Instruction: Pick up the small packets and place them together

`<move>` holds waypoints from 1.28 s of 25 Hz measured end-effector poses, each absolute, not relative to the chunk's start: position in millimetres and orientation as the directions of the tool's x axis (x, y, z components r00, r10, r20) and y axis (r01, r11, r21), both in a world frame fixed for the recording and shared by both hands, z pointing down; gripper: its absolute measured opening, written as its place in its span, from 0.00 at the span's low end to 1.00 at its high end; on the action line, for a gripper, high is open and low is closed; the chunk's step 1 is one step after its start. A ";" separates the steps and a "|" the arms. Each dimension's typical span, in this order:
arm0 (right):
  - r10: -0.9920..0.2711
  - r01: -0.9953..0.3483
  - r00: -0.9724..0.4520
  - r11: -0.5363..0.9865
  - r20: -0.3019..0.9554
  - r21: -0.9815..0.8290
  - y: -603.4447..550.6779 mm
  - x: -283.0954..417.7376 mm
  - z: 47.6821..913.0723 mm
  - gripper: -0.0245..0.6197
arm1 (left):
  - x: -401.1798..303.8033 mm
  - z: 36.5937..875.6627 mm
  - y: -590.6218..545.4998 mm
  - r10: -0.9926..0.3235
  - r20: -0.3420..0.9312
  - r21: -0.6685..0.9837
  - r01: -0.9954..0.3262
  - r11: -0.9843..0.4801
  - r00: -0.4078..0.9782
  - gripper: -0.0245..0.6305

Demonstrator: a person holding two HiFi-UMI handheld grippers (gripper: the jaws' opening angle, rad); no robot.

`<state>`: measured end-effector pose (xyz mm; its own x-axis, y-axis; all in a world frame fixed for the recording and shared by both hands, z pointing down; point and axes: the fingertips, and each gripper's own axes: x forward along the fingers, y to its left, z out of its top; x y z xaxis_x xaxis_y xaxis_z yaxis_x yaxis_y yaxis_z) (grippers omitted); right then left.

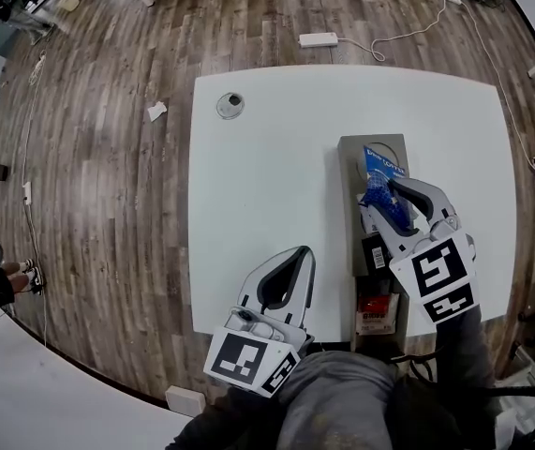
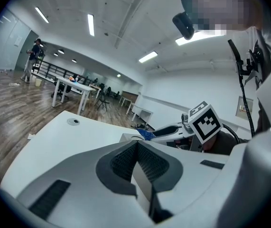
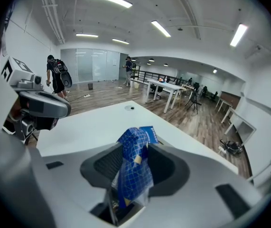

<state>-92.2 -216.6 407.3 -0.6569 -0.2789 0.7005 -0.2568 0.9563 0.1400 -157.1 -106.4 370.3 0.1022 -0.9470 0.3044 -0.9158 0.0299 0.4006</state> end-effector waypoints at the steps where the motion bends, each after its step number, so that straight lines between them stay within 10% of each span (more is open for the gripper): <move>1: -0.278 -0.255 -0.656 0.957 0.702 0.140 -216.3 -92.1 407.8 0.29 | -157.1 370.3 -106.5 -0.947 0.303 0.401 -0.916 0.029 0.102 0.04; 32: -0.311 -0.285 -0.664 0.946 0.680 0.154 -193.9 -85.7 400.4 0.32 | -151.8 349.5 -84.2 -0.961 0.254 0.380 -0.925 -0.008 0.113 0.04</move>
